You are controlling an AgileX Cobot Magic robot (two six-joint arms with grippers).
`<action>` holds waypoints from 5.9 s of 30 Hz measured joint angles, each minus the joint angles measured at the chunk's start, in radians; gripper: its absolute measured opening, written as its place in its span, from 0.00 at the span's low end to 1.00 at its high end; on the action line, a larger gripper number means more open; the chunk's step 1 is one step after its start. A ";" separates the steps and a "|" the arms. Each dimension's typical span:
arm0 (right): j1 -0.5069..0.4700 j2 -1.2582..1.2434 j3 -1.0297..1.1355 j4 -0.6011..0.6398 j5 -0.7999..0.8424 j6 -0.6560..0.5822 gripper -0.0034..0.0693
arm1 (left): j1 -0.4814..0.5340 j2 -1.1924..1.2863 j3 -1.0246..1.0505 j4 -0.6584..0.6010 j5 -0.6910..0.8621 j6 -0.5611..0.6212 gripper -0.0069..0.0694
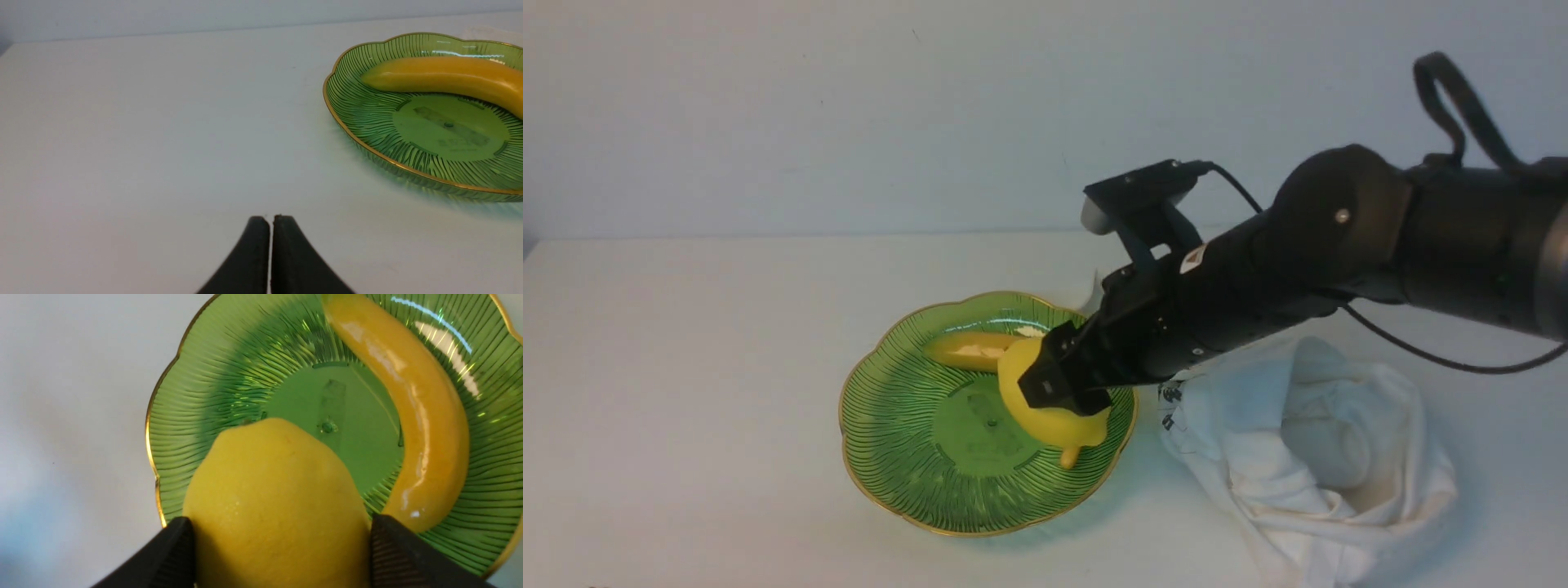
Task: Take the fruit out of the cloth bag on the white table and place them on a plate.
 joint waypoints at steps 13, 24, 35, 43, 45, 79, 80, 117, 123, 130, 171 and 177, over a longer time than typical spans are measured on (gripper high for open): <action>0.000 0.137 -0.096 0.052 0.000 0.000 0.88 | 0.000 0.000 0.000 0.000 0.000 0.000 0.08; 0.000 0.048 -0.096 -0.070 0.103 0.097 0.72 | 0.000 0.000 0.000 0.000 0.000 0.000 0.08; 0.000 -0.592 -0.076 -0.714 0.393 0.691 0.03 | 0.000 0.000 0.000 0.000 0.000 0.000 0.08; 0.000 -1.264 0.275 -0.921 0.224 0.866 0.03 | 0.000 0.000 0.000 0.000 0.000 0.000 0.08; 0.000 -1.460 0.409 -0.956 0.124 0.921 0.03 | 0.000 0.000 0.000 0.000 0.000 0.000 0.08; 0.005 -1.781 0.658 -1.019 -0.069 1.010 0.03 | 0.000 0.000 0.000 -0.001 0.000 0.001 0.08; 0.005 -1.781 0.668 -0.986 -0.083 0.965 0.03 | 0.000 0.000 0.000 -0.001 0.000 0.001 0.08; -0.594 -1.800 1.305 -0.641 -0.265 0.408 0.03 | 0.000 0.000 0.000 -0.001 0.000 0.001 0.08; -0.595 -1.800 1.305 -0.641 -0.264 0.409 0.03 | 0.000 0.000 0.000 -0.001 0.000 0.001 0.08; -0.595 -1.800 1.305 -0.641 -0.264 0.409 0.03 | 0.000 0.000 0.000 -0.001 0.000 0.001 0.08; -0.596 -1.800 1.305 -0.641 -0.264 0.410 0.03 | 0.000 0.000 0.000 -0.001 0.000 0.001 0.08; -0.596 -1.800 1.305 -0.641 -0.264 0.410 0.03 | 0.000 0.000 0.000 -0.001 0.000 0.001 0.08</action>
